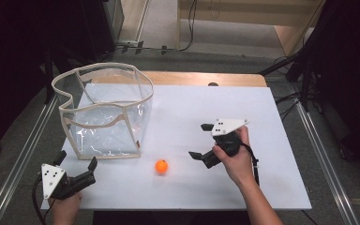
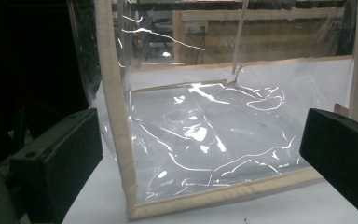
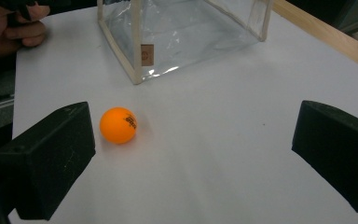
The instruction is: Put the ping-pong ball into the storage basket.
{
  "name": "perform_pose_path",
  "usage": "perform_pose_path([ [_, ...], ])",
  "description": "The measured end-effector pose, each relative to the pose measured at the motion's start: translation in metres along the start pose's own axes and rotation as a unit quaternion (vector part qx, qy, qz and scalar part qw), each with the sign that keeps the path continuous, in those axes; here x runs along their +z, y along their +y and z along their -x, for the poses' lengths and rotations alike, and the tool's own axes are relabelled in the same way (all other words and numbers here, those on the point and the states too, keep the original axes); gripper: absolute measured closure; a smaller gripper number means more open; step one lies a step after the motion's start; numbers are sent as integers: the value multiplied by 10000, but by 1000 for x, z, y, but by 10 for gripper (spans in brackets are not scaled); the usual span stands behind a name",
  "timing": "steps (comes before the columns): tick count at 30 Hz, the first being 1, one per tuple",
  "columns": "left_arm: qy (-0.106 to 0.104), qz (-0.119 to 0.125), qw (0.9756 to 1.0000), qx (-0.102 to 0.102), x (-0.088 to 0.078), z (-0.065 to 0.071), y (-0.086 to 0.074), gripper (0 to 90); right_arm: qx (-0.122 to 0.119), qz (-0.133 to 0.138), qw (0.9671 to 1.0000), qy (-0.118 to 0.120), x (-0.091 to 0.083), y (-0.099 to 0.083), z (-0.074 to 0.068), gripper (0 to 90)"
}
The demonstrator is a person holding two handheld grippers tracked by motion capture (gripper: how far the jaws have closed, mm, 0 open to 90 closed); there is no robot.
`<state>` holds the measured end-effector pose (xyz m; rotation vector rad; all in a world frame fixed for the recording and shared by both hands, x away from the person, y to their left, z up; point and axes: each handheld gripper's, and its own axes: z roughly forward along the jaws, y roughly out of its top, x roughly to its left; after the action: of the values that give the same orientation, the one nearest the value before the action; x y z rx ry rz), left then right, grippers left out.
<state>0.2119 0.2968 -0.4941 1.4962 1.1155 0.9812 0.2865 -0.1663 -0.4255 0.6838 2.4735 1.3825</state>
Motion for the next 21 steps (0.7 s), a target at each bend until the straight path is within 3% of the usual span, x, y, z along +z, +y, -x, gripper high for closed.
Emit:
perform_pose_path([
  [10,53,3,10000,6,0,1,0,0,-163,-295,9989,329,24,12,-9,0],
  [21,49,4,10000,4,0,0,0,0,-274,-439,9976,468,36,16,-17,0],
])
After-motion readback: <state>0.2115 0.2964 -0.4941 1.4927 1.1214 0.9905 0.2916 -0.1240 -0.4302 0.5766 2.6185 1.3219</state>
